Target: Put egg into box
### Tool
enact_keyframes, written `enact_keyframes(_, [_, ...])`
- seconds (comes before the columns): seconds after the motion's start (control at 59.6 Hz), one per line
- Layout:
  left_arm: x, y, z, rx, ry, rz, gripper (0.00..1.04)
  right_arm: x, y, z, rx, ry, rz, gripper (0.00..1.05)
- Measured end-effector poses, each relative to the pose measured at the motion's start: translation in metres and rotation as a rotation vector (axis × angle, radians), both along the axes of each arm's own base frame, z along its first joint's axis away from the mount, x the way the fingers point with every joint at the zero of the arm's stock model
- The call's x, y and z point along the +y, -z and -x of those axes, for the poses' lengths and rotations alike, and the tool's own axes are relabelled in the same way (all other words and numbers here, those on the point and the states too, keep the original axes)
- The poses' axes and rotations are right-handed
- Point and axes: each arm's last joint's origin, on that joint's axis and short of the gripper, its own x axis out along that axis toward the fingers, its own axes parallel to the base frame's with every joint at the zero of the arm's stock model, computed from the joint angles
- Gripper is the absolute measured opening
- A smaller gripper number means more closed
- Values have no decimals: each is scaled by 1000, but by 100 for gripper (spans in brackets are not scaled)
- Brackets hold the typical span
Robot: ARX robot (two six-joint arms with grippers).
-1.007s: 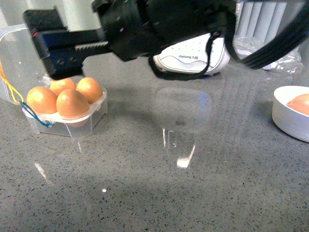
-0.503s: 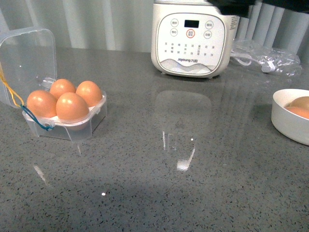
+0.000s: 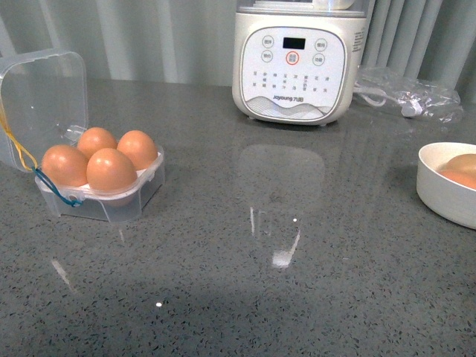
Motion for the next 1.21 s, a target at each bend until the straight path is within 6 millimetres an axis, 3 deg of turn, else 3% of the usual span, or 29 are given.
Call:
enact_keyframes(0.235, [0,0,0,0,1,0,98,15,25,20,-7,-8,-39,3])
enact_keyframes(0.94, [0,0,0,0,0,0,98,15,54,44,-16,-2,-42,3])
enact_keyframes(1.208, [0,0,0,0,0,0,98,15,54,48,-21,-3,-42,3])
